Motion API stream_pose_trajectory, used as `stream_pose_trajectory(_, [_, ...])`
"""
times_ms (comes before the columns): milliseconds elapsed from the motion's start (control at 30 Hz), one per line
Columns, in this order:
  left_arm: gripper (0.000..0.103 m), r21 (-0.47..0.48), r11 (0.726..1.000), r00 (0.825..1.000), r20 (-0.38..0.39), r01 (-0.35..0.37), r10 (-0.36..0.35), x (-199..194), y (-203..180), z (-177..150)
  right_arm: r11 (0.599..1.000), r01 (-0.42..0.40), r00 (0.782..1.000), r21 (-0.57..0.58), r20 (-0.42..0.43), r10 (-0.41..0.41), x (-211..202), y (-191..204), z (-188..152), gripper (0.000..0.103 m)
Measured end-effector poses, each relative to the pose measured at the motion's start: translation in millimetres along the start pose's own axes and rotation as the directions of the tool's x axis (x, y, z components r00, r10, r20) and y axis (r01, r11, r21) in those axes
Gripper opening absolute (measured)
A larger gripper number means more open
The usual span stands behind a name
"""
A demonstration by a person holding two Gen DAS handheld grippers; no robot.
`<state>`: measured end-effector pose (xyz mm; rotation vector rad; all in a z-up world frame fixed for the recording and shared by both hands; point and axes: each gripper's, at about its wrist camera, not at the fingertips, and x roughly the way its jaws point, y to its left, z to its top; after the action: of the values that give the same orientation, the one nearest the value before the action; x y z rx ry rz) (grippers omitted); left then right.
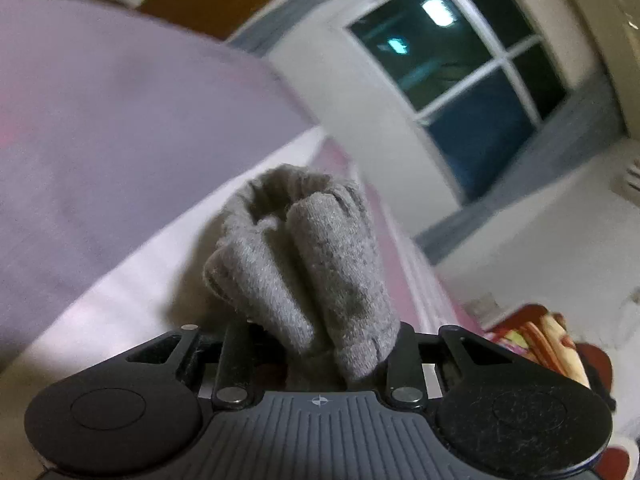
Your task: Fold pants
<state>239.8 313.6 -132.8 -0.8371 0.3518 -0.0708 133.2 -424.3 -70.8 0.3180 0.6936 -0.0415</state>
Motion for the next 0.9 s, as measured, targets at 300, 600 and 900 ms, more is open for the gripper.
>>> stream_pose_trajectory(300, [0.029, 0.309, 0.925, 0.974, -0.127, 0.220, -0.189, 29.7, -163.0, 14.0, 0.998, 0.017, 0.997, 0.068, 0.078, -0.022, -4.1, -16.7, 6.7, 0.076])
stream_pose_trajectory(600, [0.029, 0.566, 0.753, 0.919, -0.373, 0.337, -0.130, 89.9, -277.6, -93.0, 0.980, 0.058, 0.983, 0.190, 0.159, -0.089, -13.2, -45.0, 0.8, 0.077])
stream_pose_trajectory(900, [0.027, 0.628, 0.663, 0.875, -0.477, 0.408, -0.086, 81.8, -306.6, -188.0, 0.942, -0.009, 0.983, 0.334, 0.175, -0.053, -13.2, -78.1, -5.7, 0.077])
